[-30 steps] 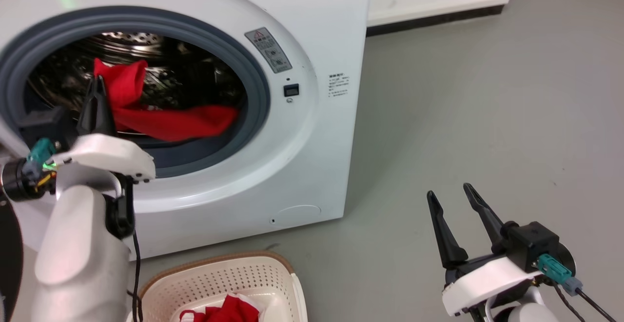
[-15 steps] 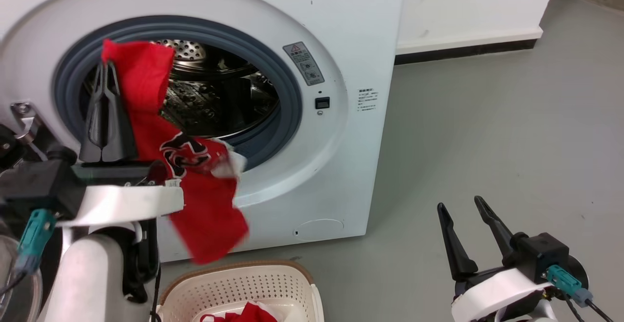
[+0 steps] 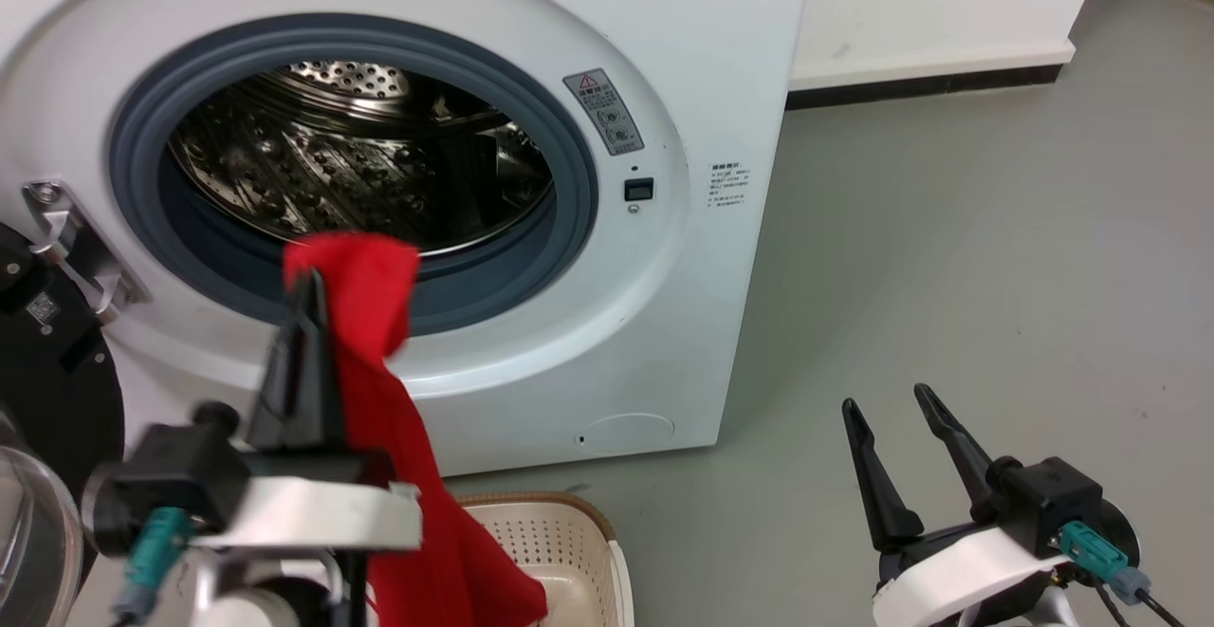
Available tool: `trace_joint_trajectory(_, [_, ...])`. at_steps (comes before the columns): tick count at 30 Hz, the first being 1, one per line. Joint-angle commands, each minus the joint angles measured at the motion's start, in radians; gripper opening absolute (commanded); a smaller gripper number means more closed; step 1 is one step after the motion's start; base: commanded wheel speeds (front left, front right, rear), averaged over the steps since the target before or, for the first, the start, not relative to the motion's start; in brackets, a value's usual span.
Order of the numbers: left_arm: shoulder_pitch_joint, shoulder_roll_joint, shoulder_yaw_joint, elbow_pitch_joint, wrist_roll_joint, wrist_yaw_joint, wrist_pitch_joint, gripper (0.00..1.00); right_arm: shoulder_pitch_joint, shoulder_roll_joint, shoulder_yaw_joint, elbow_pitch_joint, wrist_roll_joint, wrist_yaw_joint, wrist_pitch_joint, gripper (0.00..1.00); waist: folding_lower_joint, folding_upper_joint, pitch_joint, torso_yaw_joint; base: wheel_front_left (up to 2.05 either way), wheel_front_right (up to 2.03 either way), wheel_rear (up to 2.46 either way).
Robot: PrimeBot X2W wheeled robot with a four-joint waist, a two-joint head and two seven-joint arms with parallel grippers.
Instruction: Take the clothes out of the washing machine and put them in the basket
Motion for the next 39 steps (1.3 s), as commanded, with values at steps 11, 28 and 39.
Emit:
trace_joint_trajectory(11, [0.089, -0.073, -0.090, 0.469, -0.104, -0.062, -0.055, 0.00, -0.060, 0.000, 0.008, -0.004, 0.013, -0.001, -0.018, 1.00, 0.0000, 0.0000, 0.139, -0.019, 0.00, 0.00, 0.00])
trace_joint_trajectory(28, [-0.373, -0.085, -0.089, 1.336, -0.155, -0.113, -0.155, 0.00, -0.244, 0.000, 0.054, -0.008, 0.021, -0.001, -0.066, 1.00, 0.0000, 0.0000, 0.510, -0.069, 0.00, 0.00, 0.00])
trace_joint_trajectory(39, [-0.551, -0.045, -0.090, 1.557, -0.154, -0.125, -0.174, 0.00, -0.334, 0.001, 0.086, 0.026, 0.047, -0.001, -0.114, 1.00, 0.0000, 0.0000, 0.696, -0.117, 0.00, 0.00, 0.00])
